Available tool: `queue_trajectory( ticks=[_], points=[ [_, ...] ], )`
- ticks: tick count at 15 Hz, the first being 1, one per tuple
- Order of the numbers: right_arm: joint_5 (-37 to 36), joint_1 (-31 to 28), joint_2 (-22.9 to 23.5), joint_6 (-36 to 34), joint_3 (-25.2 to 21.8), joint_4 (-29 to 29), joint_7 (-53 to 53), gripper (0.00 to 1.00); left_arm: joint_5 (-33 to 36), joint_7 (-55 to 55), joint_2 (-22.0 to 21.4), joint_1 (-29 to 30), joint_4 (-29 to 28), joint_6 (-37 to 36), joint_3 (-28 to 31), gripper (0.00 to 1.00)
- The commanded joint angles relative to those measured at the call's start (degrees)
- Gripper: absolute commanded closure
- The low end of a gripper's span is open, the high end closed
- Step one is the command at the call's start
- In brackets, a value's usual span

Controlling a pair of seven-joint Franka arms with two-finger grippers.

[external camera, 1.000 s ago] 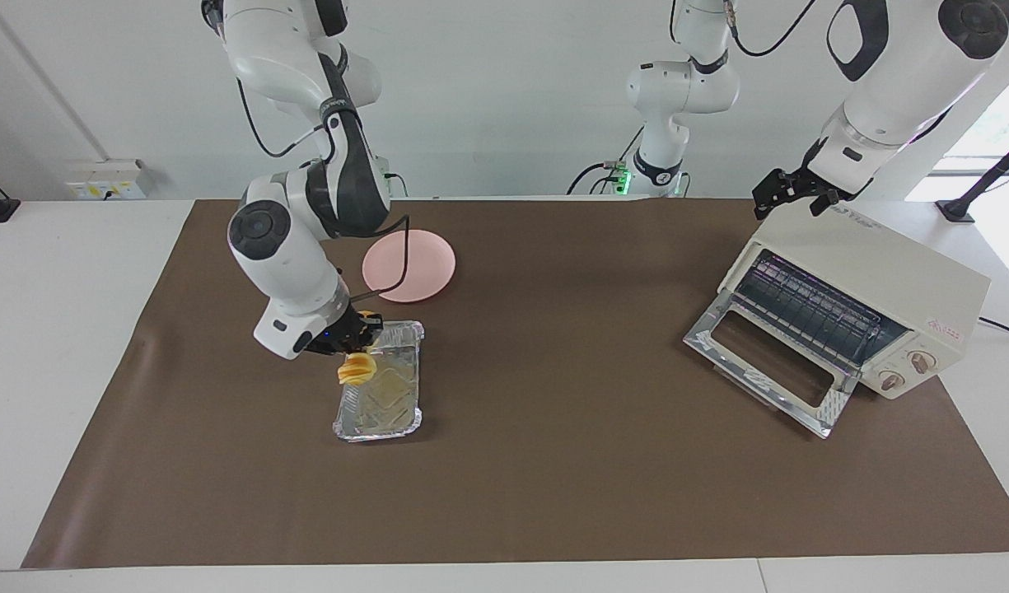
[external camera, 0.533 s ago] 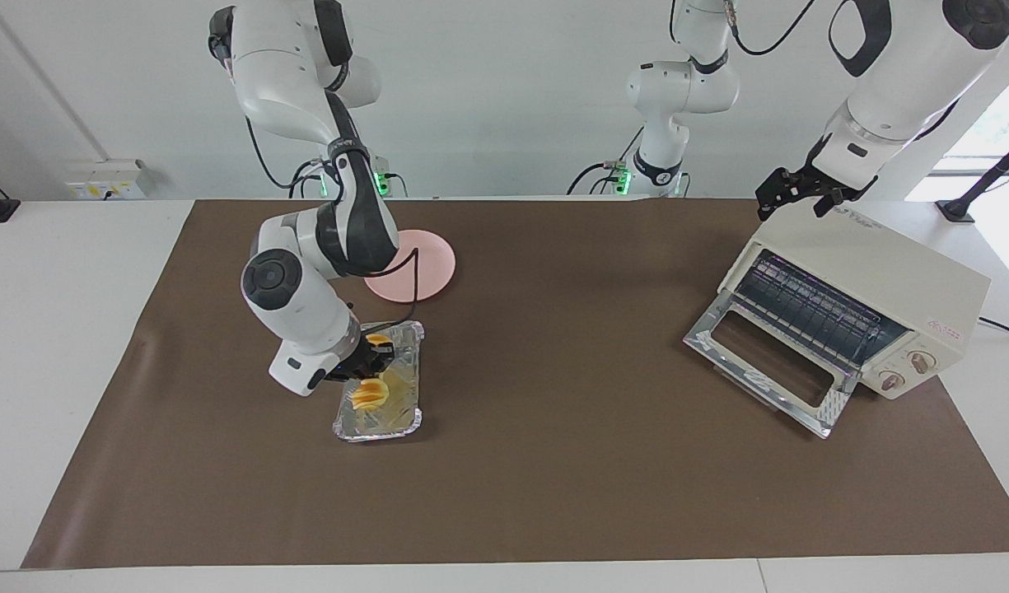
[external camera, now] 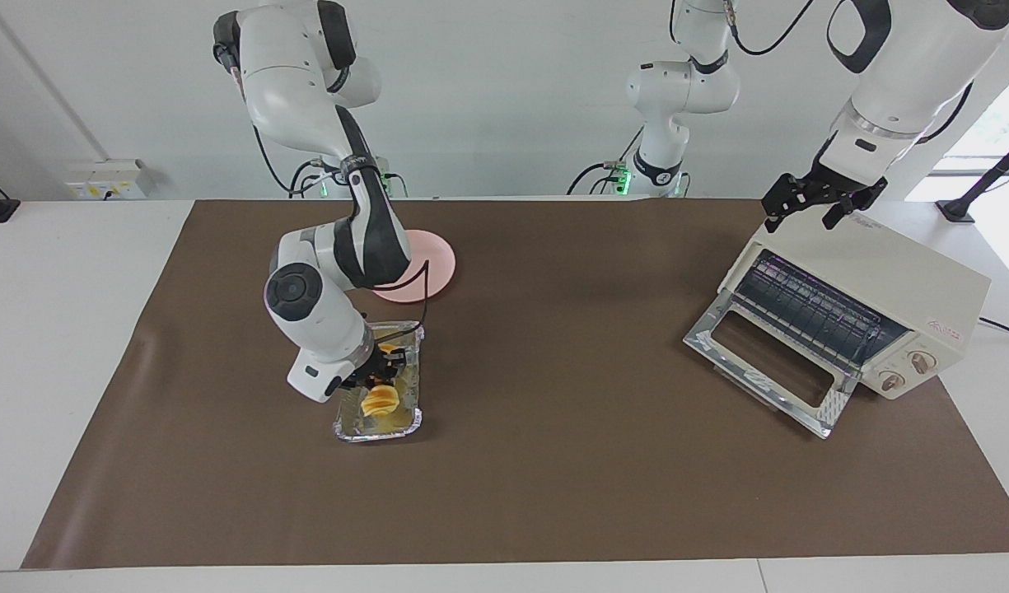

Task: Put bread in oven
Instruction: 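Lower the bread into the foil tray and open the right gripper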

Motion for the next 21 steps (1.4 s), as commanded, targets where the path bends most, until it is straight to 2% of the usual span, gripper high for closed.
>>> queue_trajectory(
  ticks=[1,6,10,12,15,18,19,20,21],
  points=[
    [1.3,0.0,-1.3,0.3,0.0,-1.1,0.3,0.00,0.3,0.4,-1.0,0.2,-1.1,0.9,-0.1,0.00],
    [1.3,-1.5,-2.5,-4.1,-0.1,1.9,0.9,0.00,0.2,0.5,-1.0,0.5,-1.2,0.8,-0.1,0.00],
    [0.3,-4.0,-3.1,-4.8,-0.4,1.3,0.6,0.00,0.2,0.5,-1.1,0.6,-1.2,0.3,-0.1,0.00],
    [-1.4,-4.0,-3.7,-3.8,-0.5,-0.7,0.6,0.00,0.2,0.4,-1.0,0.2,-1.2,0.4,-0.1,0.00],
    [-3.6,-4.2,-5.8,2.8,-0.6,-8.5,0.5,0.00,0.2,0.4,-1.0,-0.2,-1.2,0.4,-0.3,0.00],
    [-4.0,-4.2,-5.7,5.9,-0.6,-11.0,0.6,0.01,0.2,0.3,-1.0,-0.2,-1.2,0.1,-0.4,0.00],
    [-4.2,-4.2,-5.6,5.9,-0.6,-11.0,0.6,0.03,0.1,0.4,-1.0,-0.2,-1.2,0.2,-0.4,0.00],
    [-4.4,-4.2,-5.5,5.9,-0.6,-11.0,0.6,0.10,0.0,0.5,-1.0,-0.1,-1.2,0.4,-0.4,0.00],
    [-4.4,-4.2,-5.5,5.9,-0.6,-11.0,0.6,0.26,0.0,0.4,-1.0,-0.2,-1.2,0.5,-0.4,0.00]
  ],
)
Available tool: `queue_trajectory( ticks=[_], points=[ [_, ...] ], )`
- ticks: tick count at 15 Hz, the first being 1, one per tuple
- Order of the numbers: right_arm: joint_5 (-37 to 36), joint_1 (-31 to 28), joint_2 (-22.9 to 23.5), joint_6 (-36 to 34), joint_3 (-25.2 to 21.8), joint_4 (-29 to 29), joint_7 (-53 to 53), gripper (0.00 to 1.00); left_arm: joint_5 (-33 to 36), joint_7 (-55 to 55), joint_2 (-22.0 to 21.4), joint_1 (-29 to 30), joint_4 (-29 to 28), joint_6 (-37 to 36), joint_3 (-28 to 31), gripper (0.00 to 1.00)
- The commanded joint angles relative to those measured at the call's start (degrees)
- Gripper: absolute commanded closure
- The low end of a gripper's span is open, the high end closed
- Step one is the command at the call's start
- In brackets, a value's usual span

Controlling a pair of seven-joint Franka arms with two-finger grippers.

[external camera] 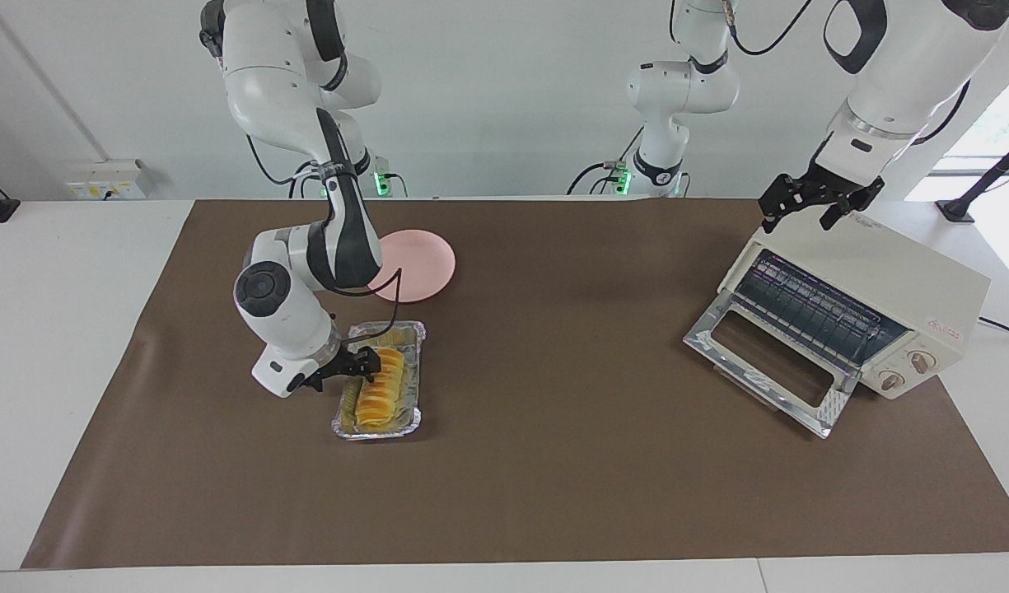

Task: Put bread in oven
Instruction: 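Lower the bread into the foil tray and open the right gripper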

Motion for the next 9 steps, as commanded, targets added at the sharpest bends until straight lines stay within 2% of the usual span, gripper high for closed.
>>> queue_trajectory(
  ticks=[1,2,9],
  points=[
    [-0.9,-0.4,-2.2,0.7,0.4,-2.4,0.3,0.63,0.0,0.3,-1.0,-0.1,-1.0,0.6,0.0,0.00],
    [-0.9,-0.3,-2.2,0.6,0.4,-2.4,0.6,1.00,0.0,0.2,-1.0,-0.1,-0.9,0.5,0.0,0.00],
    [-0.9,0.4,-2.0,0.7,0.4,-1.6,1.9,1.00,-0.2,0.0,-0.6,-0.3,-0.5,1.0,0.0,0.00]
  ],
)
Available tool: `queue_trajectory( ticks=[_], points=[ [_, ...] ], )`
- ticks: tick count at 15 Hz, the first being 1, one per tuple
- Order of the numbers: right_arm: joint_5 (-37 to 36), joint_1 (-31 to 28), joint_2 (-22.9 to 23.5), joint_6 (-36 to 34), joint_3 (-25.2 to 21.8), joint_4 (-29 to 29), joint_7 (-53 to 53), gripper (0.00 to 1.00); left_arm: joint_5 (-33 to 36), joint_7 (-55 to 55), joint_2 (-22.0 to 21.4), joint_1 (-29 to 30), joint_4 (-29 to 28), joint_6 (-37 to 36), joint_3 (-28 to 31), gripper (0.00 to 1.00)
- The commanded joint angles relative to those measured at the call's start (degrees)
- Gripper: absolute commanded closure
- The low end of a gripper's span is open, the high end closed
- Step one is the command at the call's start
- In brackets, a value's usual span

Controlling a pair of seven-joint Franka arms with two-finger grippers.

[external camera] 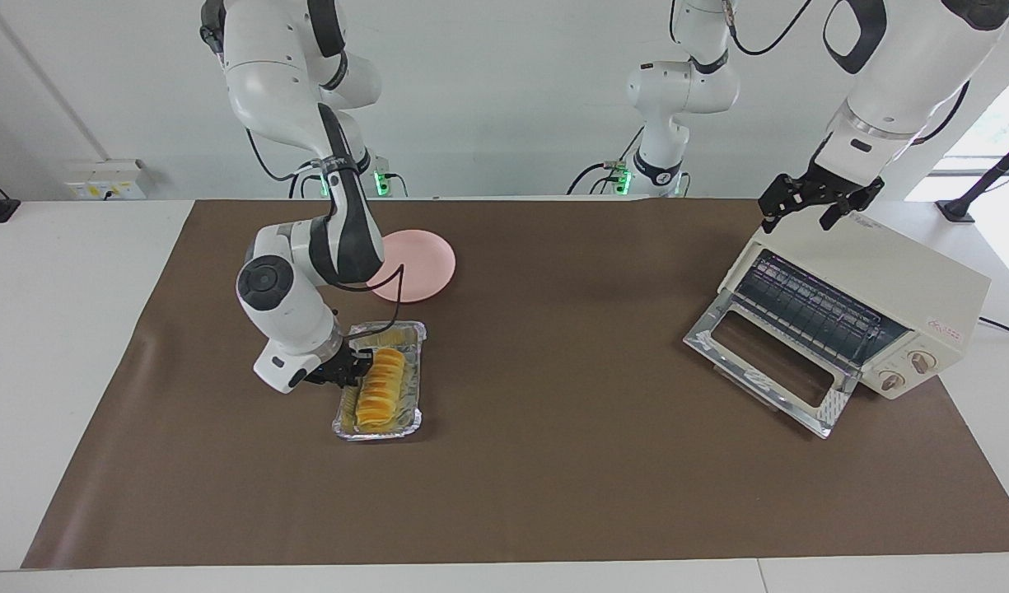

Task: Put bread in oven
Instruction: 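Reach the right gripper to the foil tray while the left gripper rises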

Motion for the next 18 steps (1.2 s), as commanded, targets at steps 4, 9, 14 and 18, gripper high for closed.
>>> queue_trajectory(
  ticks=[4,9,14,18],
  points=[
    [-0.9,0.0,-1.1,0.0,0.4,-0.2,1.3,1.00,-5.6,-1.2,0.6,-1.6,0.0,0.6,0.1,0.00],
    [0.9,0.8,-0.7,-8.0,0.8,8.3,3.0,1.00,-5.7,-3.3,8.3,-5.6,8.8,-0.7,0.1,0.00],
    [6.2,5.5,1.4,-16.4,0.9,20.0,12.8,1.00,-6.1,-6.2,16.2,-7.9,18.2,-4.6,0.4,0.00],
    [7.9,13.0,4.2,-16.4,0.9,25.8,23.8,1.00,-6.4,-6.4,16.1,-7.6,17.9,-4.7,0.6,0.00]
  ],
)
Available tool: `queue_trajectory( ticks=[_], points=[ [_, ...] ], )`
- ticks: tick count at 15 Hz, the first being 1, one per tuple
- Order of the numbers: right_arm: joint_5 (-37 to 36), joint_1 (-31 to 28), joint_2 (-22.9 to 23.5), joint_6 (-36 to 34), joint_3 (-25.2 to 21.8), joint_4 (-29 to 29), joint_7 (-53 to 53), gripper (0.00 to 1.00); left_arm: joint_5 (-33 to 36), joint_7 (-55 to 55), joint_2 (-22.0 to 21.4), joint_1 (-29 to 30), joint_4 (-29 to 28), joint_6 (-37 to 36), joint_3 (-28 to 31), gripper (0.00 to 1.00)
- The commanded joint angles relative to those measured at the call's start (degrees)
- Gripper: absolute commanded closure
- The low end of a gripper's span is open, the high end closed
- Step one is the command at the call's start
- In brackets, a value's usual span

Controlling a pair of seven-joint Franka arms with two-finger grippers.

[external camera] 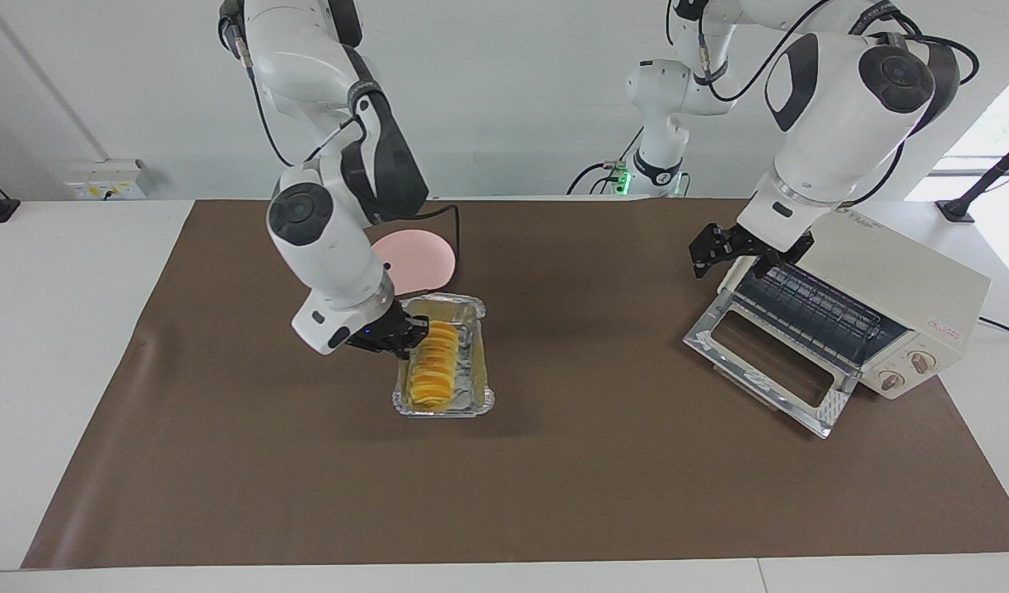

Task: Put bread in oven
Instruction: 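Reach the right gripper to the foil tray while the left gripper rises, then grasp the foil tray rim with the right gripper and lift it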

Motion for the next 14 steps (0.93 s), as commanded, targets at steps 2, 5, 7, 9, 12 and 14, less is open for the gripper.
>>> queue_trajectory(
  ticks=[2,5,7,9,12,14],
  points=[
    [2.1,6.9,6.4,-0.8,0.0,8.8,9.3,1.00,-1.2,-0.8,0.5,0.0,1.5,-2.1,0.6,0.00],
    [2.1,10.5,9.8,-0.1,0.0,11.1,11.8,1.00,-1.1,-0.9,0.3,-0.1,1.2,-2.1,0.6,0.00],
    [2.3,11.9,10.9,1.6,0.0,11.4,14.1,1.00,-1.0,-0.9,0.3,-0.1,1.1,-2.2,0.6,0.00],
    [4.9,14.0,12.1,2.1,0.0,11.3,14.2,1.00,-1.1,-0.9,0.3,0.1,1.1,-2.4,0.6,0.00],
    [5.4,16.6,12.5,4.5,0.0,10.7,14.9,1.00,-1.1,-0.9,0.3,0.0,1.1,-2.1,0.7,0.00],
    [5.7,16.7,12.5,5.5,0.0,9.2,16.5,1.00,-1.1,-1.0,0.3,0.1,1.1,-2.1,0.7,0.00]
  ],
)
